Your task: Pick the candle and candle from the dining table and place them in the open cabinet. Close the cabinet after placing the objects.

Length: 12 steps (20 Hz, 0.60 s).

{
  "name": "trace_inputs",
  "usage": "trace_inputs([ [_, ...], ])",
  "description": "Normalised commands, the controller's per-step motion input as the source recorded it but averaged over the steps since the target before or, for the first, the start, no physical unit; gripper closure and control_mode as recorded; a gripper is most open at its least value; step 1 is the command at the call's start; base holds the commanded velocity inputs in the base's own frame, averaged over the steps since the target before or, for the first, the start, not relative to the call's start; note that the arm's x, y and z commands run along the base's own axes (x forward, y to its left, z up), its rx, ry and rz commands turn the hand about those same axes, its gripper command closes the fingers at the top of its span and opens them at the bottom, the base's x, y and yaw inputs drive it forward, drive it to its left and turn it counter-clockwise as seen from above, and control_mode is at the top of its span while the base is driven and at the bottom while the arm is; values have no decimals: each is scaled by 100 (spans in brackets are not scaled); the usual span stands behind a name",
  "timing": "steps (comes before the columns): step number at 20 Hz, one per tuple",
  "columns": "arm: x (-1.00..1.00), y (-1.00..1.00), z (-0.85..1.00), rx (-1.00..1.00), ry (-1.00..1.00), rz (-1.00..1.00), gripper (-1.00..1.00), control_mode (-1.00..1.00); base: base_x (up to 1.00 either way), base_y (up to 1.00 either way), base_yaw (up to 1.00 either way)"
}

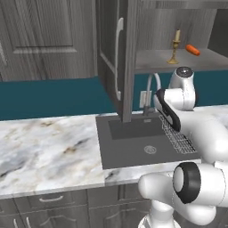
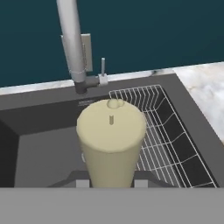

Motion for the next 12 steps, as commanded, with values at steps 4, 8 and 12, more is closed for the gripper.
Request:
trace_inputs([
  [4,0,0,0,0,0,0,100,100,22,9,-1],
  [8,0,0,0,0,0,0,100,100,59,11,-7],
  [12,0,0,0,0,0,0,100,100,63,-1,-1],
])
